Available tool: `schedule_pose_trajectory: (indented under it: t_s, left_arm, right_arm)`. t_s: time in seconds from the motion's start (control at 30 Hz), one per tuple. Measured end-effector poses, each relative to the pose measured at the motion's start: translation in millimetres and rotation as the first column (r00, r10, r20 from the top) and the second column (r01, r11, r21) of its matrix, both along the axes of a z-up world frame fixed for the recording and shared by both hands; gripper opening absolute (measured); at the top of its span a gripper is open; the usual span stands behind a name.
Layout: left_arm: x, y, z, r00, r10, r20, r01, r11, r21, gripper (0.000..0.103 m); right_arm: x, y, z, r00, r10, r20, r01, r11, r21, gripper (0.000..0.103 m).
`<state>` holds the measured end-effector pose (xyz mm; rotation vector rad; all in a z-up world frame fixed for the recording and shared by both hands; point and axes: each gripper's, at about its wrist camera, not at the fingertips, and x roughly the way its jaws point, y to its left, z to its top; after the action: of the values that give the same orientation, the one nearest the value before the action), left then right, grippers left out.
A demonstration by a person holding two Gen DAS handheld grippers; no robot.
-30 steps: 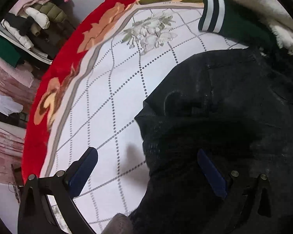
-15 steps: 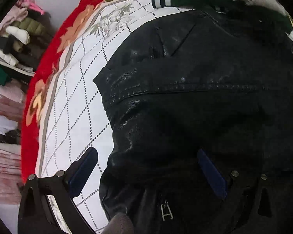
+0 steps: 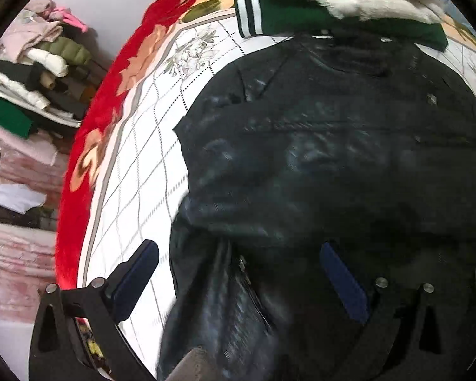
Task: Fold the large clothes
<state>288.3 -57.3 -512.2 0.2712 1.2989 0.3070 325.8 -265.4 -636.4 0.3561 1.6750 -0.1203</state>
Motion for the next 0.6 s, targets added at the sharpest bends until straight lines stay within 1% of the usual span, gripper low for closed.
schedule_pose_trajectory:
  t_s: [0.07, 0.13, 0.17, 0.23, 0.3, 0.33, 0.4, 0.43, 0.5, 0.53, 0.6]
  left_arm:
    - [-13, -21, 5, 1.0, 0.015, -0.002, -0.015, 0.999, 0.032, 0.103]
    - [-28, -47, 11, 0.999, 0.034, -0.007, -0.033, 0.996, 0.086, 0.103]
    - [-39, -64, 12, 0.999, 0.045, -0.014, -0.043, 0.991, 0.127, 0.103]
    - [-58, -90, 13, 0.998, 0.065, -0.026, -0.06, 0.982, 0.18, 0.103]
    - [-80, -121, 11, 0.995, 0.085, -0.05, -0.072, 0.971, 0.228, 0.103]
    - [-90, -135, 10, 0.994, 0.092, -0.066, -0.074, 0.969, 0.234, 0.103]
    - [-114, -173, 4, 0.989, 0.101, -0.111, -0.071, 0.966, 0.249, 0.103]
    - [-125, -193, 1, 0.986, 0.101, -0.131, -0.068, 0.969, 0.236, 0.103]
    - [-142, -225, -2, 0.986, 0.088, -0.145, -0.055, 0.973, 0.223, 0.103]
    - [-151, -246, -6, 0.986, 0.081, -0.148, -0.046, 0.973, 0.226, 0.103]
    - [-159, -271, -14, 0.986, 0.066, -0.152, -0.028, 0.972, 0.235, 0.103]
  right_arm:
    - [-1, -13, 5, 0.999, 0.031, 0.017, -0.032, 0.998, 0.047, 0.062]
    - [-3, -24, 6, 0.996, 0.08, 0.027, -0.082, 0.993, 0.086, 0.062]
    - [-4, -31, 6, 0.994, 0.112, 0.018, -0.113, 0.989, 0.096, 0.062]
    - [-26, -67, 6, 0.989, 0.15, 0.011, -0.15, 0.983, 0.102, 0.062]
    - [-29, -89, 8, 0.981, 0.192, 0.011, -0.192, 0.975, 0.116, 0.062]
    - [-41, -96, 3, 0.977, 0.211, 0.012, -0.211, 0.972, 0.107, 0.062]
    - [-52, -117, -3, 0.972, 0.235, -0.004, -0.234, 0.968, 0.088, 0.062]
    - [-55, -131, -6, 0.973, 0.231, -0.02, -0.228, 0.97, 0.087, 0.062]
    - [-59, -154, -14, 0.975, 0.216, -0.055, -0.211, 0.973, 0.092, 0.062]
    - [-61, -164, -18, 0.975, 0.21, -0.07, -0.204, 0.975, 0.088, 0.062]
    - [-60, -182, -27, 0.975, 0.206, -0.086, -0.201, 0.977, 0.072, 0.062]
